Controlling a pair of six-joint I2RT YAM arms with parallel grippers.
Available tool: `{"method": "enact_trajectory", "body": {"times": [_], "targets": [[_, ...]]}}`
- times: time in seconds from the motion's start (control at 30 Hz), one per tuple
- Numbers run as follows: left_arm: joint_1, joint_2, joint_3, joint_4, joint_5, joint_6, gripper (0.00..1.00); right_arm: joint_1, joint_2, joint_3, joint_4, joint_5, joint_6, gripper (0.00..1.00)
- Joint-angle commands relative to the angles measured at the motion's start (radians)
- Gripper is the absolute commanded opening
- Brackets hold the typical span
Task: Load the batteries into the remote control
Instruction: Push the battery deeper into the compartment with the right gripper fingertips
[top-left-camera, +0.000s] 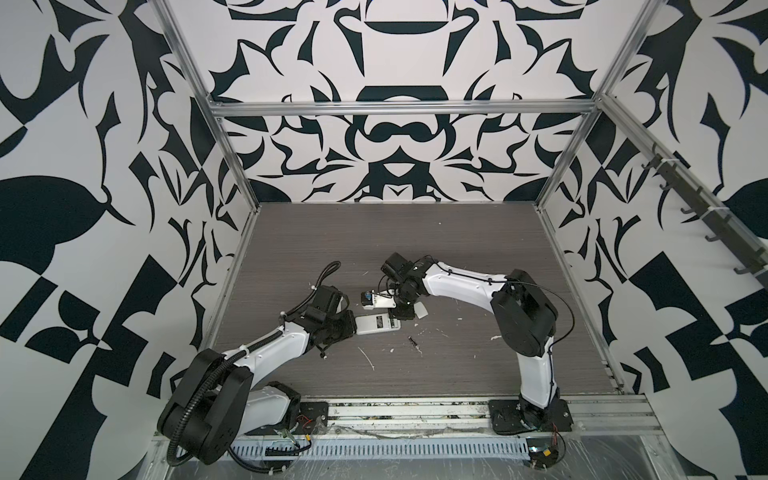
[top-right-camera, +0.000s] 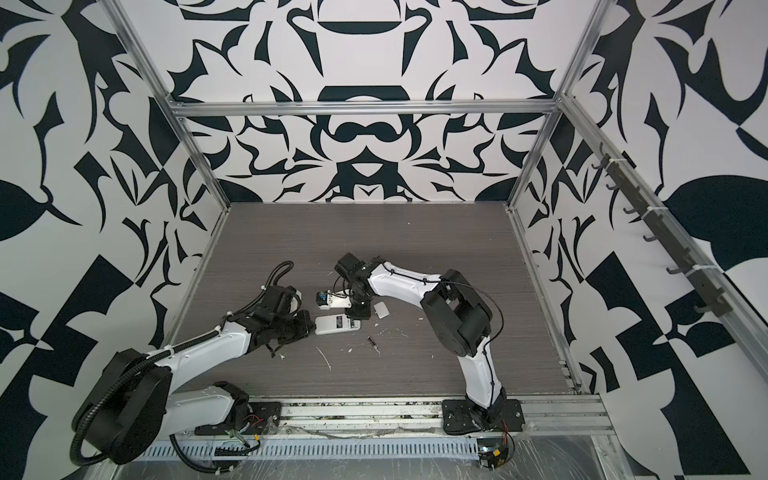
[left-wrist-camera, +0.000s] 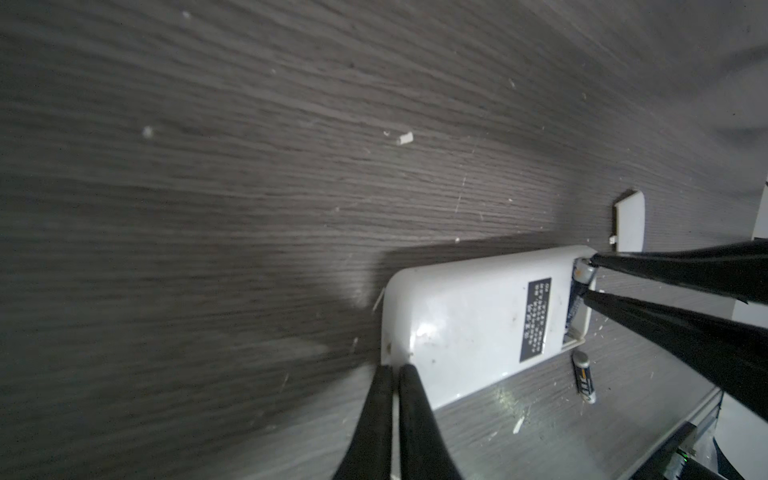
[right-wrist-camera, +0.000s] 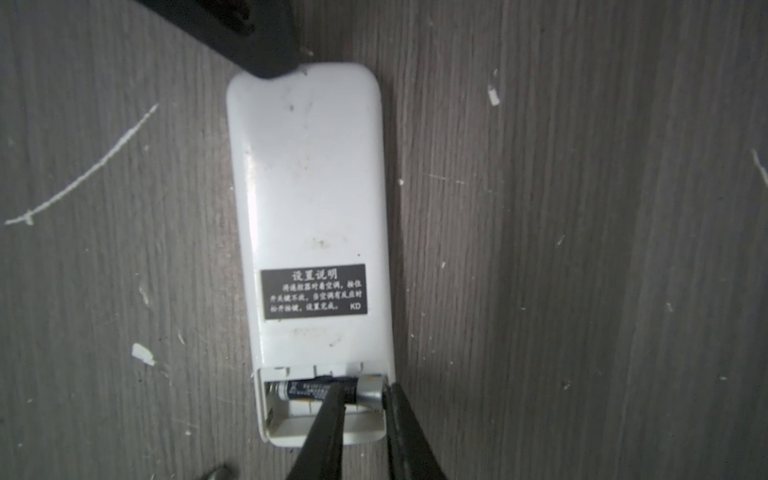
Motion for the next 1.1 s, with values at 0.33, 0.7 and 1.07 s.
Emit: {"method": "enact_trajectory", "body": {"times": [0.33,0.7,1.07], "targets": [[0.003,0.003,-0.008,-0.032,0.001,0.002,0.10,0.008,0.008,-0.013,-0.026,0.011,0.024,0.14],[0.003,0.009,-0.004,-0.031,0.001,0.003,0.10,0.022,0.018,-0.021,-0.026,0.015,0.034,0.13],[0.003,0.007,-0.008,-0.030,0.003,0.000,0.10,0.033,0.000,-0.052,-0.019,0.026,0.050,0.12]]}}
